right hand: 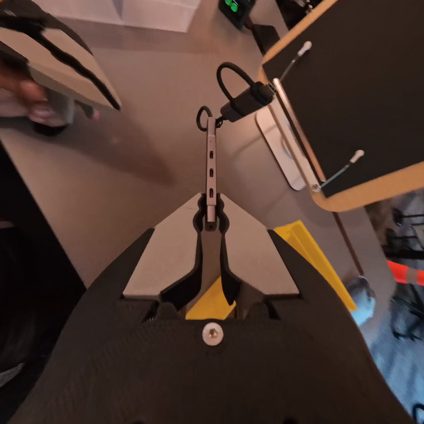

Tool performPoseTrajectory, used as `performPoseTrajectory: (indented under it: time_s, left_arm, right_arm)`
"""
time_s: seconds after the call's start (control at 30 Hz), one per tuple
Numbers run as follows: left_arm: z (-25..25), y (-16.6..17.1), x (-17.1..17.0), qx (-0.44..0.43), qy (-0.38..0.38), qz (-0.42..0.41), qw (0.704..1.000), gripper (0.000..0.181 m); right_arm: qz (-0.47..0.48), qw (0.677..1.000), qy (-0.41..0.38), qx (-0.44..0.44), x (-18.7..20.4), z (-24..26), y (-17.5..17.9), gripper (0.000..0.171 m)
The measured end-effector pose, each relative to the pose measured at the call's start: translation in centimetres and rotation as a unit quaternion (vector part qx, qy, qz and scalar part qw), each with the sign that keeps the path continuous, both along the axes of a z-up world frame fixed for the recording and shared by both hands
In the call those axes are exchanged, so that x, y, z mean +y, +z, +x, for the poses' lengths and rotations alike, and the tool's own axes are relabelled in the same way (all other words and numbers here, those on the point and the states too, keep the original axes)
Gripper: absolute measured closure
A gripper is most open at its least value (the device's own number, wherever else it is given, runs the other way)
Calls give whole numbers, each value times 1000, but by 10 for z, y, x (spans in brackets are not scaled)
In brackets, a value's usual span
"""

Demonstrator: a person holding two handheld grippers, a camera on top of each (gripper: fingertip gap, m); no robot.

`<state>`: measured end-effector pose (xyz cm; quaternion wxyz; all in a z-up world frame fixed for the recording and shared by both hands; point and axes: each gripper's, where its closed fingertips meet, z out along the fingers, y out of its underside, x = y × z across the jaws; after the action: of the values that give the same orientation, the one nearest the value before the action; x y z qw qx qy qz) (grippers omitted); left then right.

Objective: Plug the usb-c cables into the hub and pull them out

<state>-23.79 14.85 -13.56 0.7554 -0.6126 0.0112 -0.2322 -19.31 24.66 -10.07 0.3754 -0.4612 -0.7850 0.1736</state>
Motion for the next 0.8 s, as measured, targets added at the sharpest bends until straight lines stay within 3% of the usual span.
performPoseTrajectory:
  time_s: [0.27,0.53,0.67,0.8]
  left_arm:
    - [-6,1,-2,-25,3,6,1000,181]
    - [-3,0,0,-14,1,-1,1000,181]
    - [-1,-1,1,-6,2,-4,1000,181]
    - [-2,-1,1,-8,1,-4,1000,181]
  right_arm:
    - [70,995,-66,29,40,26,27,165]
    - [98,969,-223,39,153,84,77,165]
    - [36,965,-257,-25,199,100,38,165]
    - [-24,936,-313,-160,242,109,-54,161]
